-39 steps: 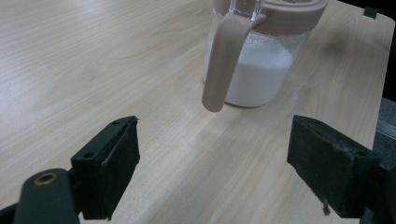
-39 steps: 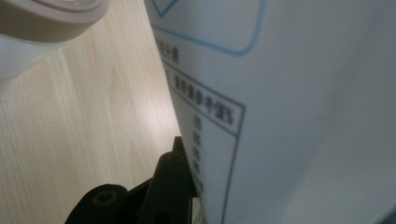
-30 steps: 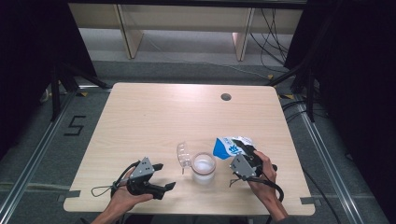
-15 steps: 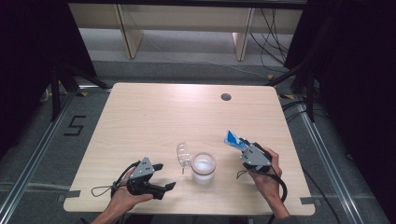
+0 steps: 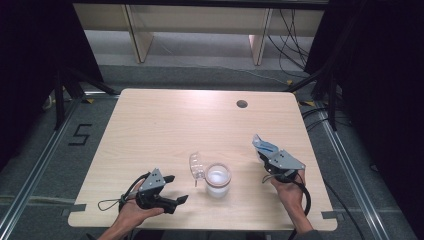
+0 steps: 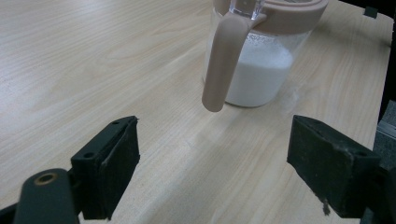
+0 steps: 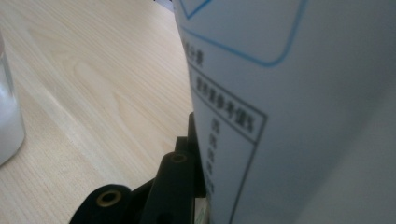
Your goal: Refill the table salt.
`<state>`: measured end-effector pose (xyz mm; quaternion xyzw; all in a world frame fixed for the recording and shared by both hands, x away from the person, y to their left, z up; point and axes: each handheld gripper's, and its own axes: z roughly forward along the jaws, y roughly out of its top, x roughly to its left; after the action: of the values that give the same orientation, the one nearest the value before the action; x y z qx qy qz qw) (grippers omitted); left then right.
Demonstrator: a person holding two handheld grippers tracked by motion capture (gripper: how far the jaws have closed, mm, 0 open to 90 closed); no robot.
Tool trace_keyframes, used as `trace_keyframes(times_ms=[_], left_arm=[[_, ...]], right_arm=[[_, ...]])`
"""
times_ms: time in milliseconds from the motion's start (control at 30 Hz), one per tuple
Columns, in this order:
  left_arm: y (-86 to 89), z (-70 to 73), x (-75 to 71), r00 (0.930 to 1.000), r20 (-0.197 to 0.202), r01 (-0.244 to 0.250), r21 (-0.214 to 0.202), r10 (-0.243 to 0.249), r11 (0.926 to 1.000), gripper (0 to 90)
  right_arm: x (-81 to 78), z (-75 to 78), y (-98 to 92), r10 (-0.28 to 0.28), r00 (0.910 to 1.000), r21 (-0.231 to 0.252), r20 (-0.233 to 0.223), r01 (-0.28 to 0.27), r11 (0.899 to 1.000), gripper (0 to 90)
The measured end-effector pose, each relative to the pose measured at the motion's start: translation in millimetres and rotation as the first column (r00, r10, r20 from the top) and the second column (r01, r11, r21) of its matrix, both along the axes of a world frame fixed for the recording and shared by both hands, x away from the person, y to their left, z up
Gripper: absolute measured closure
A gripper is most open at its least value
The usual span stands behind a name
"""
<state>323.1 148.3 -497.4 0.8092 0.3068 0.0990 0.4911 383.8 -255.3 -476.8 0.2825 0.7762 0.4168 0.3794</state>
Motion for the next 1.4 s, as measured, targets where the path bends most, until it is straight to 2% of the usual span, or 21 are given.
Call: trace_keyframes(times_ms=[67, 133, 233, 333, 400, 533, 600, 633, 667, 700, 733, 767, 800, 833, 900, 967, 1100, 1233, 1267, 1300, 1400], left_arm=[[0.7, 0.3, 1.3, 0.9996, 0.022, 0.016, 0.015, -0.017, 0.9998, 16.1], [0.1, 0.0, 0.7, 0.9997, 0.024, 0.01, 0.014, -0.01, 0.9999, 16.1], [0.1, -0.1, 0.8, 0.9997, 0.025, 0.009, 0.014, -0.009, 0.9999, 16.1], [0.1, -0.1, 0.8, 0.9997, 0.024, 0.01, 0.013, -0.01, 0.9999, 16.1], [0.5, 0.3, 1.0, 0.9996, 0.02, 0.017, 0.016, -0.018, 0.9997, 16.1], [0.0, 0.0, 0.8, 0.9996, 0.025, 0.01, 0.014, -0.01, 0.9999, 16.1], [-0.4, -0.2, 0.6, 0.9997, 0.024, 0.008, 0.009, -0.008, 0.9999, 16.1], [-0.4, -0.2, 0.6, 0.9997, 0.025, 0.008, 0.009, -0.008, 0.9999, 16.1], [0.0, -0.1, 0.8, 0.9997, 0.022, 0.012, 0.012, -0.013, 0.9998, 16.1], [0.0, 0.0, 0.8, 0.9996, 0.025, 0.01, 0.014, -0.01, 0.9998, 16.1], [0.2, 0.0, 0.9, 0.9996, 0.027, 0.011, 0.015, -0.011, 0.9998, 16.1], [0.1, 0.0, 0.9, 0.9996, 0.027, 0.01, 0.015, -0.011, 0.9998, 16.1], [0.1, 0.0, 0.7, 0.9996, 0.026, 0.01, 0.015, -0.011, 0.9998, 16.1], [-0.4, -0.1, 0.5, 0.9997, 0.024, 0.008, 0.009, -0.008, 0.9999, 16.1], [-0.4, -0.1, 0.4, 0.9997, 0.024, 0.008, 0.009, -0.008, 0.9999, 16.1], [-0.1, 0.4, 0.2, 0.9997, 0.021, 0.007, 0.017, -0.008, 0.9998, 16.1], [0.1, 0.3, 0.2, 0.9997, 0.019, 0.013, 0.019, -0.013, 0.9997, 16.1], [0.1, 0.3, 0.2, 0.9997, 0.017, 0.015, 0.02, -0.015, 0.9997, 16.1], [-0.1, 0.4, -0.2, 0.9998, 0.02, 0.008, 0.023, -0.009, 0.9997, 16.1], [-0.1, 0.3, -0.2, 0.9998, 0.02, 0.009, 0.023, -0.009, 0.9997, 16.1], [0.0, 0.3, -0.1, 0.9998, 0.019, 0.008, 0.022, -0.008, 0.9997, 16.1]], right_arm=[[2.2, -1.7, -2.7, 0.002, 1.0, 0.03, -0.001, -0.002, 1.0, 80.5], [2.4, -5.0, -3.5, 0.004, 0.9985, 0.073, -0.055, 0.0, 0.997, 80.5], [2.7, -9.2, -4.8, -0.013, 0.9975, 0.124, -0.069, 0.022, 0.992, 80.6], [6.5, -11.3, -7.7, 0.001, 0.9983, 0.127, -0.059, 0.006, 0.992, 80.7], [4.6, -12.7, -7.3, -0.013, 0.996, 0.175, -0.089, 0.028, 0.984, 80.7], [8.3, -15.2, -13.1, -0.02, 0.9969, 0.2, -0.076, 0.034, 0.979, 80.9], [6.9, -16.6, -13.7, -0.03, 0.9933, 0.231, -0.111, 0.055, 0.971, 81.0], [9.5, -17.2, -16.4, -0.025, 0.9956, 0.211, -0.091, 0.044, 0.977, 81.3], [10.4, -17.3, -18.1, -0.016, 0.9951, 0.206, -0.098, 0.036, 0.978, 81.5], [8.5, -18.5, -16.4, -0.029, 0.9928, 0.238, -0.116, 0.056, 0.97, 81.7], [10.1, -18.8, -18.7, -0.018, 0.9932, 0.219, -0.115, 0.043, 0.975, 81.8], [7.5, -20.8, -16.1, -0.031, 0.9883, 0.241, -0.149, 0.067, 0.968, 81.9], [9.5, -21.6, -17.1, -0.024, 0.991, 0.224, -0.132, 0.053, 0.973, 82.0], [9.7, -22.0, -17.1, -0.018, 0.9881, 0.218, -0.153, 0.052, 0.974, 82.0], [11.4, -22.1, -18.2, -0.023, 0.992, 0.21, -0.124, 0.049, 0.976, 82.1], [8.8, -22.4, -17.3, -0.031, 0.9847, 0.245, -0.171, 0.073, 0.967, 82.0], [7.5, -22.5, -17.2, -0.041, 0.9817, 0.253, -0.186, 0.088, 0.963, 80.4], [10.4, -23.5, -19.2, -0.034, 0.986, 0.254, -0.163, 0.076, 0.964, 73.7], [8.2, -23.2, -18.8, -0.05, 0.9827, 0.267, -0.178, 0.097, 0.959, 71.6], [10.9, -23.2, -21.0, -0.042, 0.9899, 0.253, -0.135, 0.076, 0.964, 70.5], [8.7, -21.8, -18.9, -0.039, 0.9881, 0.258, -0.149, 0.077, 0.963, 66.7]])
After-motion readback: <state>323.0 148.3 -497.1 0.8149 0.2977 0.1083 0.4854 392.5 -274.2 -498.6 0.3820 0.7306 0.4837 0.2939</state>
